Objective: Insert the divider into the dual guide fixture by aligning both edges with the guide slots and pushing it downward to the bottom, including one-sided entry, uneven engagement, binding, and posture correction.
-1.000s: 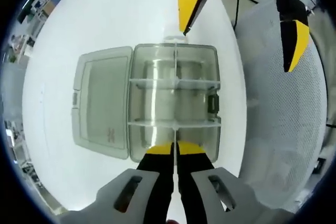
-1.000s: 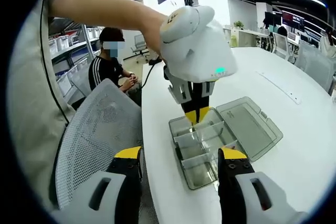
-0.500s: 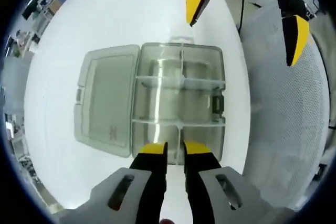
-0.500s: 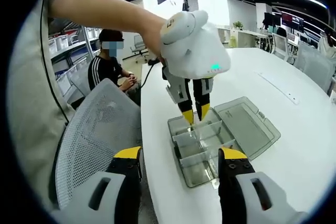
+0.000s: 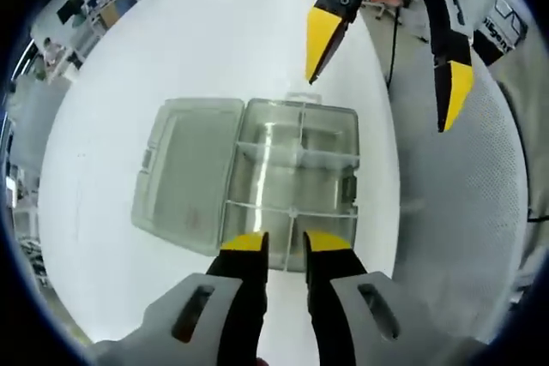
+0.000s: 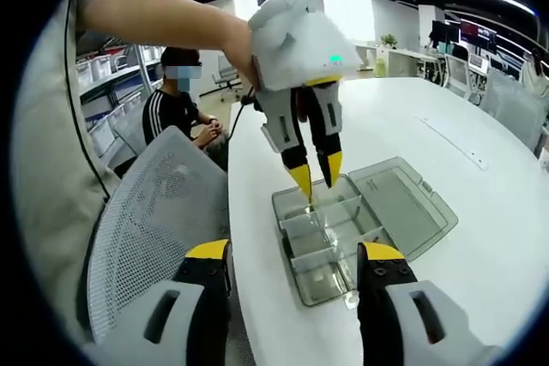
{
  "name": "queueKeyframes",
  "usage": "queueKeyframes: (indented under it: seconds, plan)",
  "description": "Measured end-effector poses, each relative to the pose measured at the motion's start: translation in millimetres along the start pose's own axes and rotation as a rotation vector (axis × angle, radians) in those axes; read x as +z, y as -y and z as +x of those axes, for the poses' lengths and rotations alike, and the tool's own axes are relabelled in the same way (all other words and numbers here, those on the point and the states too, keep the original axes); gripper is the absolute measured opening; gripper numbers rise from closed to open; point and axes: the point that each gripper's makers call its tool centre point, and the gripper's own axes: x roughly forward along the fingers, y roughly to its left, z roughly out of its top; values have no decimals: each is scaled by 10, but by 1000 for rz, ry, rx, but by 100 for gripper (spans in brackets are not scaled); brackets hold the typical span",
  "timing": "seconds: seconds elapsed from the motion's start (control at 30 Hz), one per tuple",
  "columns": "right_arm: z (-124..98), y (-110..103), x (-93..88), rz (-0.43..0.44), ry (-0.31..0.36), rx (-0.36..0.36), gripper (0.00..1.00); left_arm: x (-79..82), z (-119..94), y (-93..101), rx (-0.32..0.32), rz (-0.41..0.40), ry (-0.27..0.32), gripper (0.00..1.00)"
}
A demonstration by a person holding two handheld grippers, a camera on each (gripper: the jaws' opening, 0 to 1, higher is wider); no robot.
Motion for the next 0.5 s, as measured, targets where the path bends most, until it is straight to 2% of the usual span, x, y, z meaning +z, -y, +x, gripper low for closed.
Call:
queueKeyframes:
  seconds: [0.13,0.27,0.37,0.5]
  plan:
    - [-7,14,-24,3,-3,-4,56,49,-77,-14,19,-36,63,17]
    - [-17,26,-31,-1,-7,-5,56,63,-146,2,40,-34,100,20]
    - [-30,43,-33,-4,-9,-6,56,104,-202,-6,69,-32,152,24]
    - [-42,60,-46,-6,-15,-8,56,150,-275,20,81,-65,212,24]
